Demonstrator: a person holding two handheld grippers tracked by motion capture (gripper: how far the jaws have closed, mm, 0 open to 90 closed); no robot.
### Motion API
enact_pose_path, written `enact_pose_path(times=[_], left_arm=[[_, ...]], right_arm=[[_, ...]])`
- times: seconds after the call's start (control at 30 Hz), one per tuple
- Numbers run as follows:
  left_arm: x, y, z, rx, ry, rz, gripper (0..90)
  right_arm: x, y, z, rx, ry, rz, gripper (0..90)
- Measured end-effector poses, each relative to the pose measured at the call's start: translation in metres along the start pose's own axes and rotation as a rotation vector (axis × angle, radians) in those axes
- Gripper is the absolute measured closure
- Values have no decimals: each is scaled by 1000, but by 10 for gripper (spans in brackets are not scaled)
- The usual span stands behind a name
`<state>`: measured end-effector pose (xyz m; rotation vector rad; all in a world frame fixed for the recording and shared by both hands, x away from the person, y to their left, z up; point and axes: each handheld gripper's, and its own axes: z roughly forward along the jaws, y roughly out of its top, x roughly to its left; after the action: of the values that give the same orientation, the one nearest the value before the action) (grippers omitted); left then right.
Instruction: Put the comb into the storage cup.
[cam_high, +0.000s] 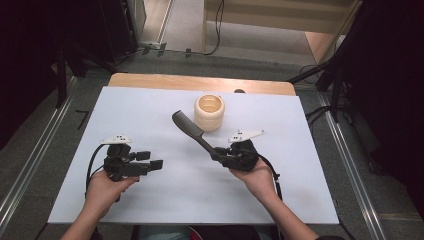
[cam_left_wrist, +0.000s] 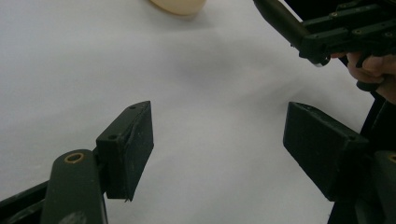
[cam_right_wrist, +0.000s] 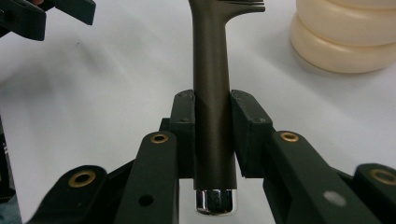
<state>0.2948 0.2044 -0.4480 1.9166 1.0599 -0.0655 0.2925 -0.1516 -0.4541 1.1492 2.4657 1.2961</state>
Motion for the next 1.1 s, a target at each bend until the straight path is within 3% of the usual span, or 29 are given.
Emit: enact_pose_path(times=[0.43, 1.1], left_arm=[[-5, 19, 11, -64, 26, -28, 252], [-16, 39, 24, -157, 64, -68, 253]], right_arm=[[3, 6, 8, -31, -21, 21, 703], [10, 17, 21, -63, -43, 11, 702]])
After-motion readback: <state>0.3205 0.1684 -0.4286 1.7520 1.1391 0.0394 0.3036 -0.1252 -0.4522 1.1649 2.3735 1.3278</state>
